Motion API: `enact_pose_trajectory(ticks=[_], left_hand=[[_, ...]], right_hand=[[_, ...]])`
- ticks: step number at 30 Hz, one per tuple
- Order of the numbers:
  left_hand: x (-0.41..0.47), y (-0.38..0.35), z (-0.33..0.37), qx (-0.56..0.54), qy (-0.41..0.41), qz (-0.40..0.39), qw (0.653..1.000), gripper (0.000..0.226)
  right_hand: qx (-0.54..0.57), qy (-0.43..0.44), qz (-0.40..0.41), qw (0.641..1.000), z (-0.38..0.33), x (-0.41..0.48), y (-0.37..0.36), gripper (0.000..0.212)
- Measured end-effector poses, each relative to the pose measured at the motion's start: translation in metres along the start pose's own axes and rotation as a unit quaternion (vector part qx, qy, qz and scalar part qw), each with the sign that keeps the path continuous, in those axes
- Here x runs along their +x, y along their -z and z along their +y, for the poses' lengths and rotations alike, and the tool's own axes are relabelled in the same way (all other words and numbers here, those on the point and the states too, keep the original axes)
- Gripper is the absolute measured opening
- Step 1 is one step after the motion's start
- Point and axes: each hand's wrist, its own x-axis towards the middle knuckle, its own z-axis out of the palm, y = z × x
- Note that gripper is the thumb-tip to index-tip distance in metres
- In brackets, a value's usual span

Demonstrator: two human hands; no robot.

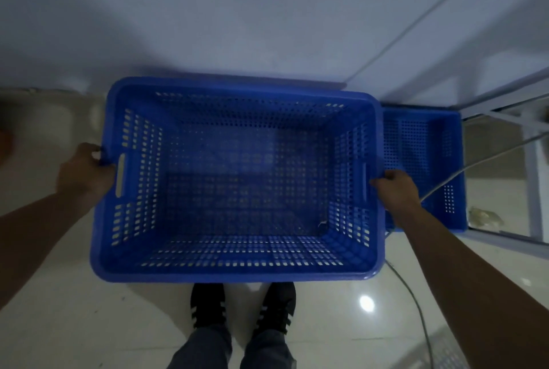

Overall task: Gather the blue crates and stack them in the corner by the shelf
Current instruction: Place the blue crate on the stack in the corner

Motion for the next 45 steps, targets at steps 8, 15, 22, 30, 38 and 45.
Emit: enact_pose_trajectory(ticks=[8,15,22,30,38,45], left_hand=[[-0.062,0.036,0.07,-0.016,-0.05,-0.033,0.998,0.053],[-0.117,0.083,0.108,-0.011,-0.126,-0.057,0.99,0.032],[-0.211,0.165,0.134,0.017,-0.223,-0.091,0.97,0.063],[-0.364,0.312,0.172,0.015,-0.313,0.009,0.949,0.057],[-0.54,0.445,0.16,0.045,-0.374,0.092,0.922,0.059],[-0.663,0.541,0.122,0.111,-0.408,0.189,0.886,0.065]], right_hand=[[-0.025,0.036,-0.041,0.998,-0.045,-0.037,0.005,0.039],[-0.089,0.137,-0.096,0.982,-0.11,-0.115,0.034,0.048],[-0.156,0.233,-0.123,0.952,-0.166,-0.229,0.103,0.048],[-0.171,0.365,-0.063,0.913,-0.205,-0.376,0.228,0.06],[-0.199,0.441,0.055,0.874,-0.196,-0.555,0.356,0.062],[-0.22,0.458,0.179,0.843,-0.156,-0.706,0.419,0.058]])
